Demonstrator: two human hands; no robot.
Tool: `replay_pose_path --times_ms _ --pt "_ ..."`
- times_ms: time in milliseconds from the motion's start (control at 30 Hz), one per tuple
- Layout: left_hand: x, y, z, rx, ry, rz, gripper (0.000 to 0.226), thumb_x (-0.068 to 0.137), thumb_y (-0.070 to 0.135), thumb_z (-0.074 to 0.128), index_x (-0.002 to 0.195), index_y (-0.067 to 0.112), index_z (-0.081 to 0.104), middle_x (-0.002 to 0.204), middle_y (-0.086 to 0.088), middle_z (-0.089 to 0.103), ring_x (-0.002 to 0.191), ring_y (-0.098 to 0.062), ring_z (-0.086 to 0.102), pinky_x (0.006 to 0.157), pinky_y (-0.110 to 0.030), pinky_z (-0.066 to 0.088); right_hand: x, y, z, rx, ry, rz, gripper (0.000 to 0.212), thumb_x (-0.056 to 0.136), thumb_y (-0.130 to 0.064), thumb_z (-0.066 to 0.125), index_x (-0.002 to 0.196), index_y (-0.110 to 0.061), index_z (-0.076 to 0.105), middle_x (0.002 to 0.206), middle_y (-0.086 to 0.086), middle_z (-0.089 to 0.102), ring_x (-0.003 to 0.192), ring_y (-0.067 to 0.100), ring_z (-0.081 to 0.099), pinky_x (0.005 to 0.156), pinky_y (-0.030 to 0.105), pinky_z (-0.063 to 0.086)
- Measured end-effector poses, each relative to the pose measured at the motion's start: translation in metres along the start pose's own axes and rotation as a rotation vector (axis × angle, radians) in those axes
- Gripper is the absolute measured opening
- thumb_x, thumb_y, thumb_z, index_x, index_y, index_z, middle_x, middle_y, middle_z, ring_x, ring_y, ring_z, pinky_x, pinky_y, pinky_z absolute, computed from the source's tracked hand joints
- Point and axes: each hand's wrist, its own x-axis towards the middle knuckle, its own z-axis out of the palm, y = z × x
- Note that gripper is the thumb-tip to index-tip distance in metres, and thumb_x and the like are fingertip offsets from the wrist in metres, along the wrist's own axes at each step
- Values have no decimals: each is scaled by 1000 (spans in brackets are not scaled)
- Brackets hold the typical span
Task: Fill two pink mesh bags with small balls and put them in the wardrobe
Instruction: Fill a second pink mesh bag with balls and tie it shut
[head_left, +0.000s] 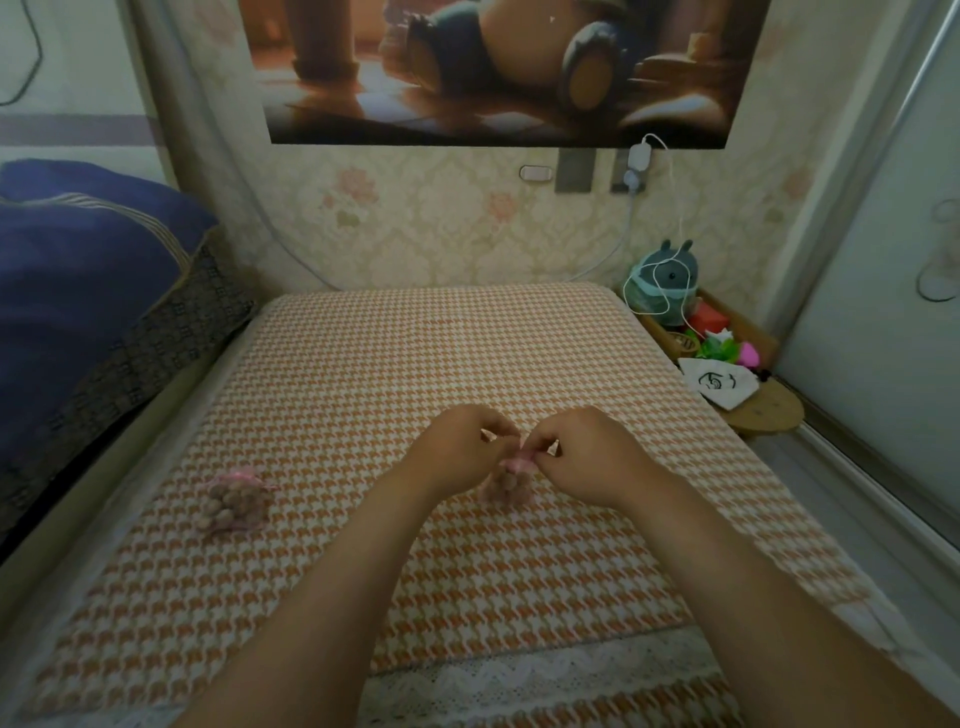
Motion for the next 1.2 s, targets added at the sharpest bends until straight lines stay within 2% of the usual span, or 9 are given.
replay_pose_path --times_ms 100,233,333,500,633,733,867,1033,1200 --pt "1 -1 -4 0 -4 7 19 93 32 61 101 24 76 100 13 70 86 -1 61 78 -21 45 0 1 0 29 12 13 20 91 -35 58 91 -32 78 82 -10 74 71 10 66 65 36 57" --pt "10 -10 -12 -33 111 -21 17 94 29 60 98 21 75 95 15 67 85 1 60 66 -8 42 1 1 3 51 11 15 27 90 -38 55 79 -25 76 71 -5 71 62 14 63 61 42 56" --pt "14 -27 -16 58 213 -59 14 94 26 60 99 25 73 103 12 69 86 -4 60 77 -19 44 1 1 3 57 7 8 24 92 -37 56 82 -29 77 75 -10 72 65 10 64 63 38 57" --pt "12 -39 2 131 85 -73 25 92 12 59 109 23 73 110 4 72 82 -7 65 77 -20 50 1 1 2 36 13 -4 21 92 -31 57 89 -30 77 84 -11 73 66 5 61 59 27 50" --pt "13 -43 16 213 30 -48 26 90 12 63 114 16 72 118 -2 70 99 -17 66 85 -22 47 1 2 5 44 10 -7 20 90 -25 58 96 -30 77 86 -10 73 58 2 53 58 25 46" --pt "13 -46 19 226 30 -39 19 86 12 65 103 14 75 105 -7 73 93 -23 67 85 -36 54 1 1 6 30 19 -17 20 90 -25 60 99 -29 77 91 -11 74 65 2 56 63 27 50" --pt "14 -50 19 289 43 -27 7 85 18 67 85 13 73 86 -7 70 84 -25 64 75 -35 51 1 2 7 16 32 -24 19 89 -26 62 98 -31 78 93 -13 74 71 3 60 65 26 51" --pt "17 -51 14 22 197 -116 7 83 16 73 90 16 73 88 4 68 84 -13 63 75 -24 48 0 2 7 24 43 -15 15 88 -29 64 94 -34 77 91 -16 72 72 1 60 67 29 54" --pt "17 -15 -3 -263 294 -39 7 84 25 75 90 25 72 93 9 72 85 -8 66 78 -22 53 2 4 8 3 42 -17 14 86 -34 66 97 -35 75 96 -16 72 70 -5 54 64 22 45"
